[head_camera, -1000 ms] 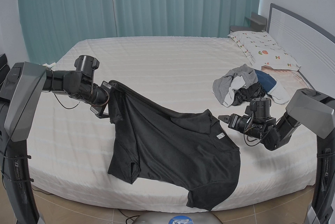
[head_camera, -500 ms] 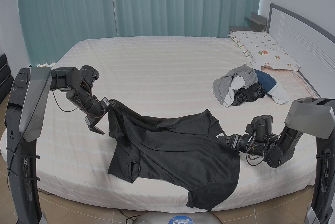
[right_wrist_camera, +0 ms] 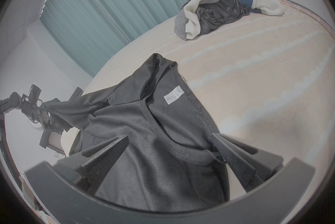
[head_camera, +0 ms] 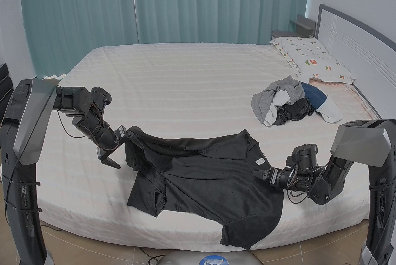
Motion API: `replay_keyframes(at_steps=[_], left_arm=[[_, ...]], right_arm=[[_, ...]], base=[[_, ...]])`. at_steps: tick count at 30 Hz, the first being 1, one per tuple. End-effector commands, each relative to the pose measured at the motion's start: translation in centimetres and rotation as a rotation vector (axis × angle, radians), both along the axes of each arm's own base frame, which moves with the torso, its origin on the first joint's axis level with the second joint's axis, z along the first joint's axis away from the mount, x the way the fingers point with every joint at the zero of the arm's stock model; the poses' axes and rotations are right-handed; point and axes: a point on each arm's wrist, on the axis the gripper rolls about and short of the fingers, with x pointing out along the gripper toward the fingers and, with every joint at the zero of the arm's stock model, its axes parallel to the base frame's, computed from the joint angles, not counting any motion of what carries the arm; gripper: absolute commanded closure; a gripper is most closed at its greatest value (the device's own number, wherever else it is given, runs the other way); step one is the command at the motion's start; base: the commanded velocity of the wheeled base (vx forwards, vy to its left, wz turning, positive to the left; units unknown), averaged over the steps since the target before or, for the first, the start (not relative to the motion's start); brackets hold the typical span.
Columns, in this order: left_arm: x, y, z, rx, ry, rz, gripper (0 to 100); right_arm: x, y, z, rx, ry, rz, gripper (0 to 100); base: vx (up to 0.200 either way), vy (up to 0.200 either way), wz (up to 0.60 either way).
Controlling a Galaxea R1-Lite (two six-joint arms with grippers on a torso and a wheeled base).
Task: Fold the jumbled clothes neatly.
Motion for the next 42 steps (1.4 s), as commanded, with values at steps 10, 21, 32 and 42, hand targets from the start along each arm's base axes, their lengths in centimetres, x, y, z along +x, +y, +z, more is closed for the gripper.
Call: replay_keyframes(at_steps=[10, 21, 32, 42], left_arm=[[-1.1, 1.0, 0.3, 0.003, 0.017, -0.008, 0], [-0.9, 1.6, 0.1, 0.012, 0.021, 0.007, 0], [0.1, 5.5, 1.0, 0.004, -0.024, 0.114, 0], [0.7, 8.3, 0.7, -0.020, -0.021, 0.213, 0]], right_arm=[[1.2, -0.2, -1.6, -0.033, 0.025, -0.033, 0], [2.6, -1.8, -1.9, -0.094, 0.021, -0.121, 100], [4.1, -5.5, -1.6, -0.083, -0.014, -0.219, 100], [4.2, -4.7, -1.7, -0.069, -0.040, -0.205, 100]], base=[[0.000, 0.000, 0.00], [0.000, 0.000, 0.00], [0.000, 0.000, 0.00], [0.000, 0.000, 0.00]])
